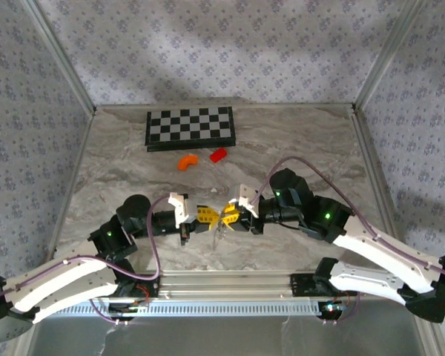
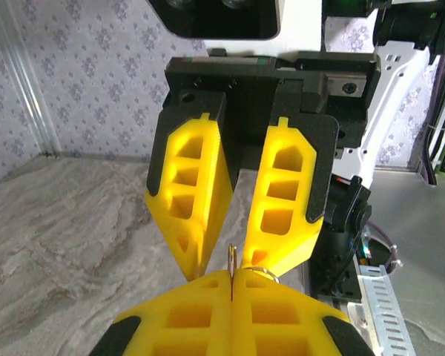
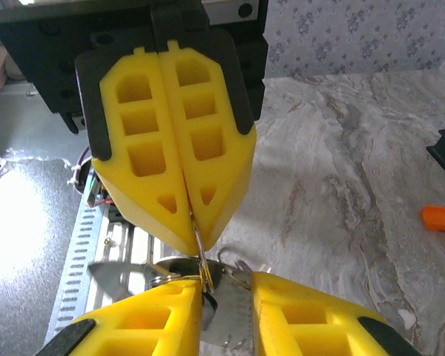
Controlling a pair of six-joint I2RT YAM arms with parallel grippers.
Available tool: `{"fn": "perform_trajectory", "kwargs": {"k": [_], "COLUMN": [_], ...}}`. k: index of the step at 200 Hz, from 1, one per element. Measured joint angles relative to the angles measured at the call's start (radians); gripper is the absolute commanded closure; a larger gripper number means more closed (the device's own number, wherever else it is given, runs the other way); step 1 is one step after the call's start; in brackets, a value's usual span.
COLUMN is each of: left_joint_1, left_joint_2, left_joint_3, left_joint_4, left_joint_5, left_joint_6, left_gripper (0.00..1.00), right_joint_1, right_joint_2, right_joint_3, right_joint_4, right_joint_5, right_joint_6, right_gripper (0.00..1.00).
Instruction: Put the keys on the keyring
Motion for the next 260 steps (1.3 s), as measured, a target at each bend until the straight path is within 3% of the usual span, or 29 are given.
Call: {"fn": "perform_trajectory", "kwargs": {"k": [26, 73, 91, 116, 138, 190, 260], "left_joint_1": [0.001, 0.001, 0.001, 0.000, 0.000, 0.000, 0.000], "left_joint_2": [0.016, 0.025, 0.025, 0.030, 0.043, 0.070, 0.101], "left_joint_3": [-0.014, -0.015, -0.014, 0.015, 0.064, 0.093, 0.094], "left_joint_4": [0.051, 0.085, 0.079, -0.008, -0.119, -0.215, -0.230], "left_joint_5": [0.010, 0.014, 0.012, -0.007, -0.037, -0.067, -0.061], "left_joint_6": [-0.013, -0.018, -0.014, 0.017, 0.053, 0.080, 0.084], "left_gripper": [1.00, 1.00, 1.00, 0.83, 0.78, 0.76, 0.78], "right_joint_1": [0.000, 0.000, 0.000, 0.007, 0.019, 0.057, 0.057], "right_joint_2": [-0.022, -0.052, -0.054, -0.038, 0.003, 0.082, 0.111], "right_joint_3": [-0.028, -0.055, -0.055, -0.039, 0.026, 0.132, 0.143], "right_joint_4": [0.032, 0.067, 0.064, 0.020, -0.081, -0.251, -0.304], "right_joint_5": [-0.005, -0.014, -0.012, 0.010, 0.062, 0.122, 0.121], "right_joint_6": [0.023, 0.039, 0.037, 0.016, -0.026, -0.098, -0.121], "right_gripper": [0.83, 1.00, 1.00, 1.00, 1.00, 1.00, 1.00]}}
